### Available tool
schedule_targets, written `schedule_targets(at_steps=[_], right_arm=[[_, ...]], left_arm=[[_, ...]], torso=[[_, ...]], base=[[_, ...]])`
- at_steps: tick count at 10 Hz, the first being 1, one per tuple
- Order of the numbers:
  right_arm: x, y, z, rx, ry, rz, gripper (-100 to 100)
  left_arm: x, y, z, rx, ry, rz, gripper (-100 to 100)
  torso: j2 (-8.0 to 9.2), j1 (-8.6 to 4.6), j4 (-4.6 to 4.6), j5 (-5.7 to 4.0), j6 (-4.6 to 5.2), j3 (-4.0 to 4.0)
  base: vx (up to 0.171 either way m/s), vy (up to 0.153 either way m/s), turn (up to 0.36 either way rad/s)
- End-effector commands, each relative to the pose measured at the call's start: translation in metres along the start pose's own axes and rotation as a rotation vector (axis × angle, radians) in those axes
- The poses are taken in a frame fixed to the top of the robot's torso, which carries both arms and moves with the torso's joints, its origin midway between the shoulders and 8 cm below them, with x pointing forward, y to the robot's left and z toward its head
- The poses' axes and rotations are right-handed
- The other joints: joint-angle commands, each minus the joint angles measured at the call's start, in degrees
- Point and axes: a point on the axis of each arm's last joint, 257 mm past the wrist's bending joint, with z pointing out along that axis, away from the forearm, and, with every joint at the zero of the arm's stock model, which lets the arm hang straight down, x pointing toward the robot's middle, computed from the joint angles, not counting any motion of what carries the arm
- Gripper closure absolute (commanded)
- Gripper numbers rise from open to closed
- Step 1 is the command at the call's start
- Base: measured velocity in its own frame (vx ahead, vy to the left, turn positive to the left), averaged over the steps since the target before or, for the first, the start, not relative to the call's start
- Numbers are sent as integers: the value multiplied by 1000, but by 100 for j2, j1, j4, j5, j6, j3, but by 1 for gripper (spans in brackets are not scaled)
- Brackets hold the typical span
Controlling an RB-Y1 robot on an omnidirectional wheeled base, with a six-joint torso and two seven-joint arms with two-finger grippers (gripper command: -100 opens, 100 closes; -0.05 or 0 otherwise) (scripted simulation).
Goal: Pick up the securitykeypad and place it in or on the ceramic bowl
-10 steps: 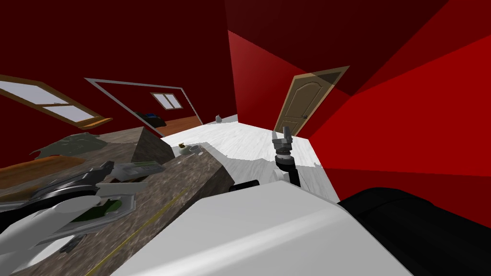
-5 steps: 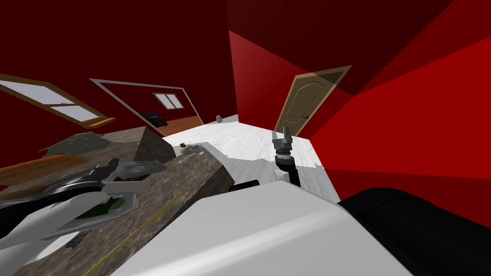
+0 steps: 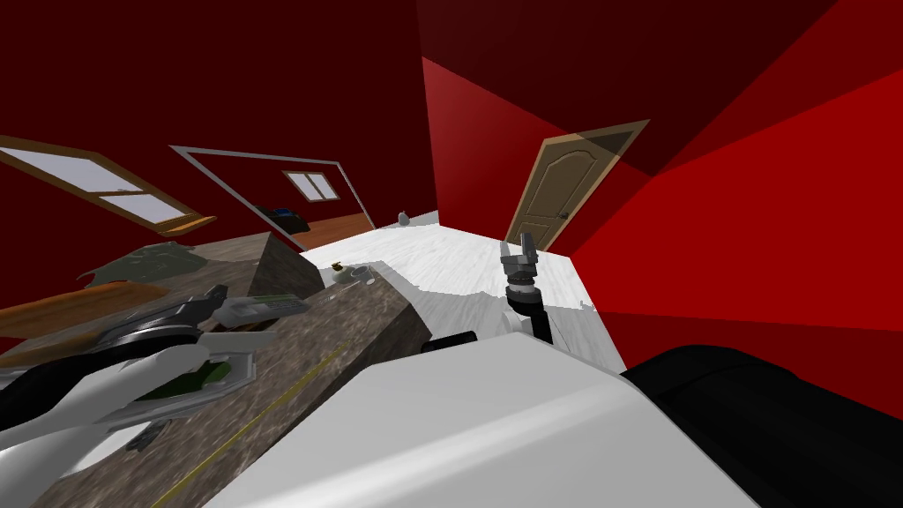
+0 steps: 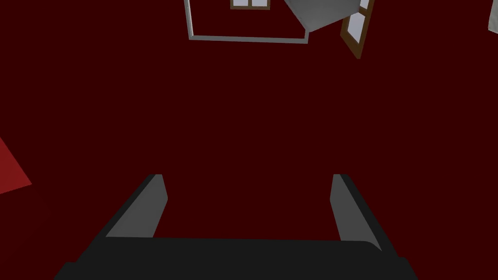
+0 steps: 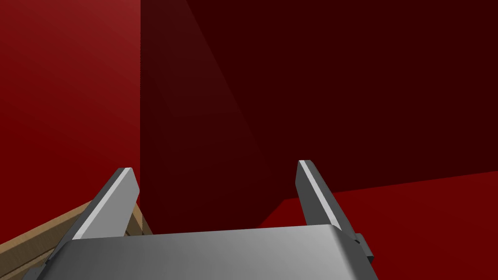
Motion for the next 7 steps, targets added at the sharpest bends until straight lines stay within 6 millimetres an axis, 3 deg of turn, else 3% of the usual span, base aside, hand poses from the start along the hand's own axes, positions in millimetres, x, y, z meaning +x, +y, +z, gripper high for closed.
schedule_targets(at_steps=[1, 2, 4, 7], right_arm=[[0, 0, 0, 0, 0, 0, 0], [0, 0, 0, 0, 0, 0, 0], [0, 0, 0, 0, 0, 0, 0], [0, 0, 0, 0, 0, 0, 0]], left_arm=[[1, -2, 0, 8, 1, 30, -100], [10, -2, 5, -7, 18, -9, -100], [0, -17, 12, 17, -4, -4, -100], [0, -22, 12, 36, -2, 18, -100]], torso=[[0, 0, 0, 0, 0, 0], [0, 0, 0, 0, 0, 0], [3, -3, 1, -1, 0, 2], [1, 0, 0, 0, 0, 0]], base=[[0, 0, 0], [-9, -6, 99], [-10, -11, 42], [-1, -1, -6]])
